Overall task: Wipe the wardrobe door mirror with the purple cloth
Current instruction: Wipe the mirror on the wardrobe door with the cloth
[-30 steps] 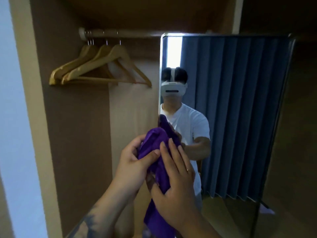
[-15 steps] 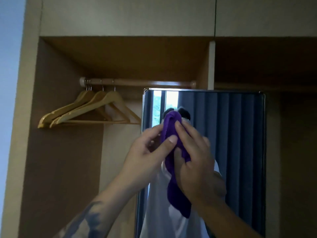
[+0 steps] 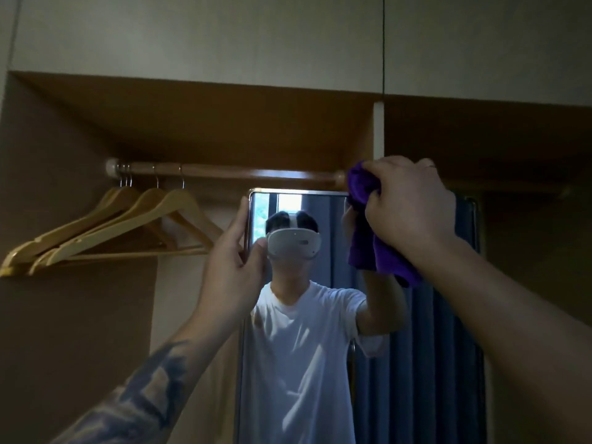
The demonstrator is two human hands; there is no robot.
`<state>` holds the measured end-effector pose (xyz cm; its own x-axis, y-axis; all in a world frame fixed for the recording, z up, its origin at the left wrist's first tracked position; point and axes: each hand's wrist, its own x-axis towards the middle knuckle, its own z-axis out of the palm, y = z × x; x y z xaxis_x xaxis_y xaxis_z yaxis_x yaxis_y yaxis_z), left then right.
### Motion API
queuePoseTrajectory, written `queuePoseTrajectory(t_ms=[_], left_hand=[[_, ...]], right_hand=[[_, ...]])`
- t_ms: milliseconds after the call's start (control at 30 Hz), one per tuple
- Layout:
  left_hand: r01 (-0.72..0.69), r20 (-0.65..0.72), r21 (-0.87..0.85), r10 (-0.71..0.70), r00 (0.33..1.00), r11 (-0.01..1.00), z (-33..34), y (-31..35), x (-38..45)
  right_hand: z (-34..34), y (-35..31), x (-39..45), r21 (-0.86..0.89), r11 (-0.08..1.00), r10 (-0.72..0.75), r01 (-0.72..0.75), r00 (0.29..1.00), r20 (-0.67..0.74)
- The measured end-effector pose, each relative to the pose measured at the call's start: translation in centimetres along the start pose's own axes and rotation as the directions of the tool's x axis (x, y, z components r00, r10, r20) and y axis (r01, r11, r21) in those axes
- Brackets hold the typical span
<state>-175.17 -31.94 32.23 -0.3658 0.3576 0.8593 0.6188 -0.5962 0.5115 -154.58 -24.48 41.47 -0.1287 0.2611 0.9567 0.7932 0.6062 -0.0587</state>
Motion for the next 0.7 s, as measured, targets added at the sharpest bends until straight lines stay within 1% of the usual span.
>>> queuePoseTrajectory(t_ms=[100, 200, 300, 400, 467, 533, 600, 700], left_hand=[[0.049, -0.004, -0.082, -0.05, 0.999, 0.995, 0.1, -1.6, -0.1], [0.06, 0.009, -0.196, -0.059, 0.998, 0.979, 0.2, -1.9, 0.0], [0.084, 0.013, -0.25, -0.083, 0.996, 0.965, 0.3, -2.1, 0.3], [0.151, 0.008, -0.327, -0.157, 0.988, 0.933, 0.6, -2.1, 0.4], [0.145, 0.005, -0.339, -0.152, 0.988, 0.93, 0.7, -2.2, 0.4], [0.127, -0.015, -0.316, -0.139, 0.99, 0.94, 0.6, -2.4, 0.5], [0.117, -0.026, -0.297, -0.131, 0.991, 0.948, 0.4, -2.6, 0.7], [0.106, -0.045, -0.318, -0.126, 0.991, 0.942, 0.4, -2.9, 0.5]], right_hand=[[0.8, -1.8, -0.2, -0.058, 0.998, 0.007, -0.005, 0.999, 0.044], [1.5, -4.0, -0.2, -0.035, 0.999, -0.018, 0.02, 0.998, 0.052], [2.1, -6.7, -0.2, 0.012, 0.994, -0.111, 0.11, 0.993, 0.047], [2.8, -9.0, -0.6, 0.074, 0.978, -0.2, 0.196, 0.979, 0.044], [3.1, -9.3, -0.8, 0.104, 0.97, -0.224, 0.221, 0.974, 0.02], [3.1, -8.4, -0.9, 0.103, 0.964, -0.247, 0.244, 0.969, 0.02], [2.6, -6.5, -0.9, 0.073, 0.971, -0.232, 0.228, 0.972, 0.047], [1.3, -3.0, -0.6, -0.027, 0.994, -0.104, 0.105, 0.992, 0.066]])
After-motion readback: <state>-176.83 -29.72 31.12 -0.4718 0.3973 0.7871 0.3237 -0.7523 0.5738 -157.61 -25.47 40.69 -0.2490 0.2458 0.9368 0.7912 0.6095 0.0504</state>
